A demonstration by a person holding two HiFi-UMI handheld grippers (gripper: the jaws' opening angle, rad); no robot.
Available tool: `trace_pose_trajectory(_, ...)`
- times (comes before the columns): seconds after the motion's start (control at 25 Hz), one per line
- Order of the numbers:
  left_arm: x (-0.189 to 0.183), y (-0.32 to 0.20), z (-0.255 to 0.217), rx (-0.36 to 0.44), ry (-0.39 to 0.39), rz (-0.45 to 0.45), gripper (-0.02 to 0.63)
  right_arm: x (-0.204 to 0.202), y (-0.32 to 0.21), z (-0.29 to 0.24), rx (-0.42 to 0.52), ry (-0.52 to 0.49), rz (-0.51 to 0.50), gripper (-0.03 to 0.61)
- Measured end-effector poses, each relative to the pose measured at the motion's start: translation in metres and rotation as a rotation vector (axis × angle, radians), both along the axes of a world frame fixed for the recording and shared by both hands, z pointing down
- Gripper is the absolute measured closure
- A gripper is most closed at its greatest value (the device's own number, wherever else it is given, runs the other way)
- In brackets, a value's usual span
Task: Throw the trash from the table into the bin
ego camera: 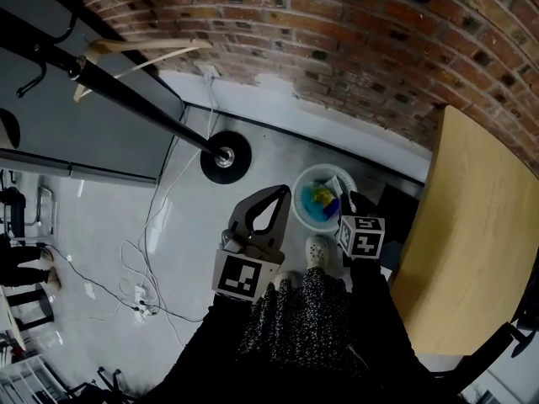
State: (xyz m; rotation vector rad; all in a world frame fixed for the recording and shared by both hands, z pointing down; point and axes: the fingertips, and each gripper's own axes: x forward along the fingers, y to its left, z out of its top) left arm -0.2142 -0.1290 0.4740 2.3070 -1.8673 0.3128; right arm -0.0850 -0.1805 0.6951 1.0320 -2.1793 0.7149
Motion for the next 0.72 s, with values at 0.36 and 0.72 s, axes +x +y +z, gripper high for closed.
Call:
trace_pose_trajectory(0.36, 0.006, 0.01, -0.05, 0.051, -0.005, 0.021, 0.607, 0.007, -0.005, -0.088, 0.131, -0.039, 0.015, 0.565)
trace_pose_trajectory(0.72, 0.011, 0.029, -0.093, 0.077, -0.05, 0.046, 0.607, 0.016, 0.005, -0.169, 0.227, -0.093, 0.06, 0.566)
